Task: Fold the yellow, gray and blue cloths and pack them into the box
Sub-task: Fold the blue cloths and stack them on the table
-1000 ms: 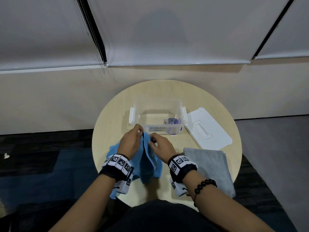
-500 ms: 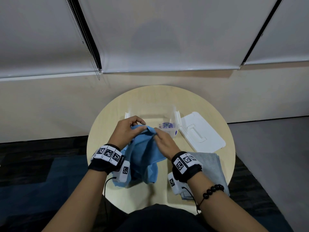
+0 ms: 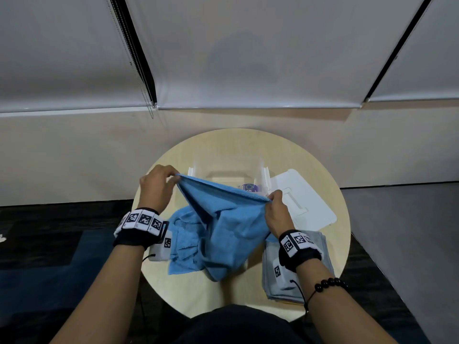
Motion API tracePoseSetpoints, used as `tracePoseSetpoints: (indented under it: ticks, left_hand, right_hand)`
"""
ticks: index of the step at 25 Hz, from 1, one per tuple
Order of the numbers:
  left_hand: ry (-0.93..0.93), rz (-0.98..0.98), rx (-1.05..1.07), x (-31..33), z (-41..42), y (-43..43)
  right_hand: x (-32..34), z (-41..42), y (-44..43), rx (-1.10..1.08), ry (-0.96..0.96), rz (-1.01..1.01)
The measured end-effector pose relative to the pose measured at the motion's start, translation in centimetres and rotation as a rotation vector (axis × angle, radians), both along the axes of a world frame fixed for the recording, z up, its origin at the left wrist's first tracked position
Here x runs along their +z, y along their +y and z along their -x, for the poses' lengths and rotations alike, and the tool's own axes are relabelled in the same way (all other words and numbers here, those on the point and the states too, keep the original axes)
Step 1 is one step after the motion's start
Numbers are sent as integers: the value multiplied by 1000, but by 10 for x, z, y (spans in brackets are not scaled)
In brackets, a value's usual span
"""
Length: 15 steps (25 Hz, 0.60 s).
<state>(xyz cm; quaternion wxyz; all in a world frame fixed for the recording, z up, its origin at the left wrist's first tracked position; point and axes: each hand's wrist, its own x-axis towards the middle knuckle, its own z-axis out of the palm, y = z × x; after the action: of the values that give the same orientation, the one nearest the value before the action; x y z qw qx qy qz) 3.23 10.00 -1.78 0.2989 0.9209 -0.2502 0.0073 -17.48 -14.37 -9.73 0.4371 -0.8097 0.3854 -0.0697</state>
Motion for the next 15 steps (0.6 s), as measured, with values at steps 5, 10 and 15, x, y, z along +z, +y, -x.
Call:
tracePoseSetpoints:
  ticks: [5,10,15]
  left_hand:
    - [157,404,214,20,-15,2]
    - [428,141,-342,-21,58,-57]
    - [403,-64,-494,-64,81,-82]
  right_hand:
    - [-4,18,-23,29,58,-43]
    - [11,4,-2,275,-6,-137]
    - [57,0,8,429,-127,-394]
